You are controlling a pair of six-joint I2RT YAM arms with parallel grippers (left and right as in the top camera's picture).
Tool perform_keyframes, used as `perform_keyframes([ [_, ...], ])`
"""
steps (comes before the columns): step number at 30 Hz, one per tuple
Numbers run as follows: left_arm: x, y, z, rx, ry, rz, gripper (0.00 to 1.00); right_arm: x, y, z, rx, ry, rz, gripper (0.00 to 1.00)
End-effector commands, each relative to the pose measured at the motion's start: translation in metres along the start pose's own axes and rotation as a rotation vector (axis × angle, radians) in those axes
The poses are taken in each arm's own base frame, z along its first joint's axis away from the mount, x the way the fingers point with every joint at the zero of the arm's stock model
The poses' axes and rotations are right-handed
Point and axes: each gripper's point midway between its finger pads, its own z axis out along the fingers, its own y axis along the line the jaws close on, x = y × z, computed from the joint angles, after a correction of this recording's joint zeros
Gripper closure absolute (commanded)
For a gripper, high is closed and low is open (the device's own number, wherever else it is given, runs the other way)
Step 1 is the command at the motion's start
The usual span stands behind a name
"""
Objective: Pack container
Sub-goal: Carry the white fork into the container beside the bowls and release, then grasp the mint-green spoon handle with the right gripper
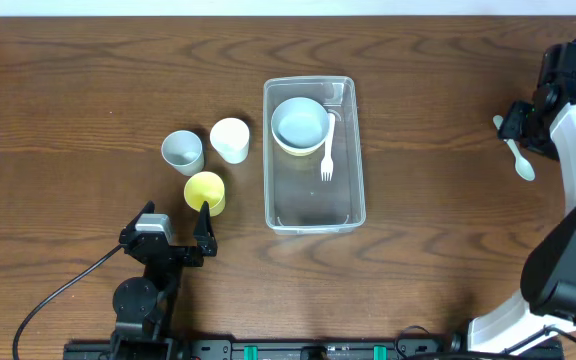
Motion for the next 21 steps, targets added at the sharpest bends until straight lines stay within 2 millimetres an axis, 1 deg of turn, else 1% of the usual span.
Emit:
perform_keyframes([
  [1,0.016,0.003,0.002,-0.007,0.039,0.013,0.02,0.006,-0.013,0.026,0.046,0.056,-0.039,0.31],
  [6,0.016,0.003,0.002,-0.007,0.039,0.013,0.02,0.019,-0.025,0.060,0.064,0.147,-0.022,0.31],
  [9,0.016,0.003,0.002,-0.007,0.039,0.013,0.02,0.025,-0.025,0.077,0.037,0.186,-0.012,0.32],
  [14,0.016,0.003,0.002,-0.007,0.039,0.013,0.02,0.022,-0.014,0.091,-0.058,0.186,-0.049,0.33],
  [18,0.016,0.003,0.002,-0.007,0.039,0.013,0.02,0.015,-0.002,0.095,-0.132,0.154,-0.115,0.33],
  [21,0.016,0.003,0.002,-0.007,0.039,0.013,0.02,0.010,0.000,0.097,-0.142,0.133,-0.136,0.33],
])
